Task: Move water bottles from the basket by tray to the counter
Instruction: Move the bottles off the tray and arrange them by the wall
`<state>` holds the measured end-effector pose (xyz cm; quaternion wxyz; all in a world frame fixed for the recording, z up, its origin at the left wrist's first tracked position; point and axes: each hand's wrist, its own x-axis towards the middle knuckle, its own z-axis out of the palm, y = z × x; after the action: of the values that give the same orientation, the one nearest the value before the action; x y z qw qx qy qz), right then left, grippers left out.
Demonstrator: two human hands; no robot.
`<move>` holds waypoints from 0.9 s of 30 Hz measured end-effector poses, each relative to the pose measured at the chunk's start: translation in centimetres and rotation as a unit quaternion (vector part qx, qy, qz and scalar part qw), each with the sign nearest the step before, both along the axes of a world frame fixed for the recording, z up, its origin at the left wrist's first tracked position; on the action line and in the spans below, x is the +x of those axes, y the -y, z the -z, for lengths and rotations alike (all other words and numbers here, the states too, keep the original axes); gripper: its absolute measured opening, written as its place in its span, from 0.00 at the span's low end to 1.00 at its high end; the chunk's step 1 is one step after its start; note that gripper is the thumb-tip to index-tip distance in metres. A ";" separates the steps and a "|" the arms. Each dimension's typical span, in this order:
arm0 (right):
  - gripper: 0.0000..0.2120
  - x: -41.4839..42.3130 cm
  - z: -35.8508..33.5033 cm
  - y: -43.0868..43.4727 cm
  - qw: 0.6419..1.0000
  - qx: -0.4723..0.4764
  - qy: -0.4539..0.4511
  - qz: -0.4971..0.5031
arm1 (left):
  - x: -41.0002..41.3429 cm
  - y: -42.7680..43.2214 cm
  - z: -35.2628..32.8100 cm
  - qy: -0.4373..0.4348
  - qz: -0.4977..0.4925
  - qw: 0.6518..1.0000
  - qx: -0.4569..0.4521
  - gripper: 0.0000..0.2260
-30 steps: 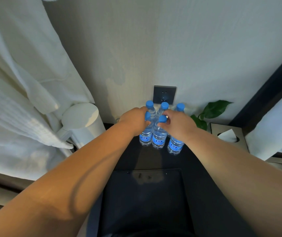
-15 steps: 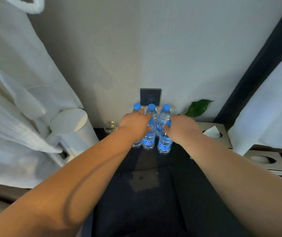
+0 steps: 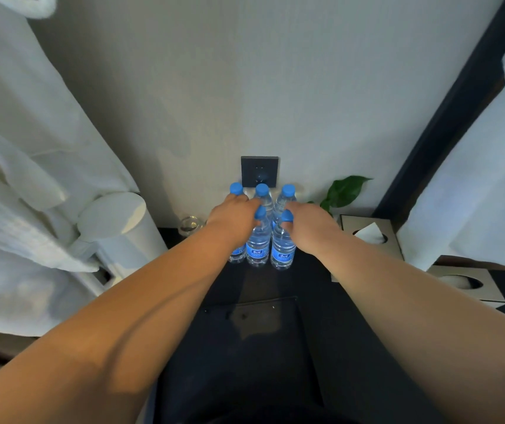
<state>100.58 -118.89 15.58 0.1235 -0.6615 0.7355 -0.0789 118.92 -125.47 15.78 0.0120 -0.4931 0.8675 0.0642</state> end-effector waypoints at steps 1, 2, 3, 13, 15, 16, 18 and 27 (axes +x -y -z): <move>0.11 0.0 -0.1 0.1 1.000 0.001 0.000 -0.003 | -0.1 0.1 0.1 -0.001 -0.002 1.000 0.003 0.18; 0.12 0.0 -0.1 0.1 1.000 0.001 -0.001 -0.006 | -0.2 0.2 0.1 -0.001 -0.005 1.000 0.003 0.17; 0.12 0.0 -0.1 0.2 1.000 0.000 -0.002 -0.009 | -0.2 0.3 0.2 -0.003 -0.009 1.000 0.004 0.16; 0.14 0.0 0.0 0.6 1.000 -0.004 -0.014 -0.016 | -0.4 1.3 1.0 -0.007 -0.007 1.000 -0.004 0.15; 0.13 0.0 0.1 0.5 1.000 -0.005 -0.011 -0.017 | -0.2 1.4 1.3 -0.012 -0.002 1.000 -0.011 0.16; 0.13 0.0 0.2 0.5 1.000 -0.005 -0.011 -0.018 | 0.0 1.4 1.5 -0.016 0.000 1.000 -0.014 0.16; 0.13 0.0 0.2 0.7 1.000 -0.002 -0.008 -0.017 | 0.2 1.5 1.8 -0.028 0.004 0.999 -0.014 0.17; 0.13 0.0 0.3 0.7 1.000 -0.010 0.005 -0.007 | -0.3 1.4 3.7 -0.143 -0.023 0.989 -0.001 0.15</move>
<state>100.62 -119.62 15.24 0.1207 -0.6672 0.7296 -0.0890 118.62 -126.91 12.09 -0.1138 -0.4987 0.8488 0.1336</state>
